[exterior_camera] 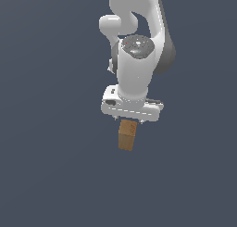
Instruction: Pick up the object and move it to a goal position.
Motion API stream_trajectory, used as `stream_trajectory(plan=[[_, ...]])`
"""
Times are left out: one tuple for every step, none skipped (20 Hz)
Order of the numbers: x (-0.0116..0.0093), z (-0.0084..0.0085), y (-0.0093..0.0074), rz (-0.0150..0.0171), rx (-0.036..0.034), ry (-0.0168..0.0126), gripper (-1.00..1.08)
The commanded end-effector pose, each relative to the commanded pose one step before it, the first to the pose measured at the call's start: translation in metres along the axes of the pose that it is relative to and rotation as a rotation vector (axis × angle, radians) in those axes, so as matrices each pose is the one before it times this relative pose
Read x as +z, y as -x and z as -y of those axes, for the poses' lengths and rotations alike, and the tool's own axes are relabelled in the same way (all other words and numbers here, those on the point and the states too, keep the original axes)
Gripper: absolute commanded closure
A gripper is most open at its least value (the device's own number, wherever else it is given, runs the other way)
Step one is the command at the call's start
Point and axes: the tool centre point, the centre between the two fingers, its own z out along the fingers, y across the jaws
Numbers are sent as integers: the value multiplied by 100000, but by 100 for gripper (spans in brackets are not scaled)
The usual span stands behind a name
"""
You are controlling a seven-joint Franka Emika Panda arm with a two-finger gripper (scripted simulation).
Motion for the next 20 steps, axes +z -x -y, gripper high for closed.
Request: stream_trajectory(plan=[[711,149,-595,-204,1794,-128,-92],[211,39,-149,-25,477,-25,-92],[174,33,-121,-20,390,-20,-92],[136,28,-93,-16,300,-16,-92],[97,18,-67,-11,218,-11,-92],[59,12,-40,-7,129,-7,-92],[19,0,-14,-3,49,-2,-92],[-61,-30,105,116,-278,45,-92],[37,1,0,0,0,0,-92],[111,4,0,0,0,0,-92],[184,7,1,0,0,0,-92],[257,9,2,0,0,0,-92],[318,-18,-1,-18,45,-6,-92],[405,14,6,0,0,0,-92],[466,-14,4,-18,45,-6,-92],[541,-12,8,-18,45,-6,-92],[591,19,15,0,0,0,-92],[508,-26,6,-26,64,-8,-92],[455,15,10,0,0,0,-92],[385,14,5,0,0,0,-92]])
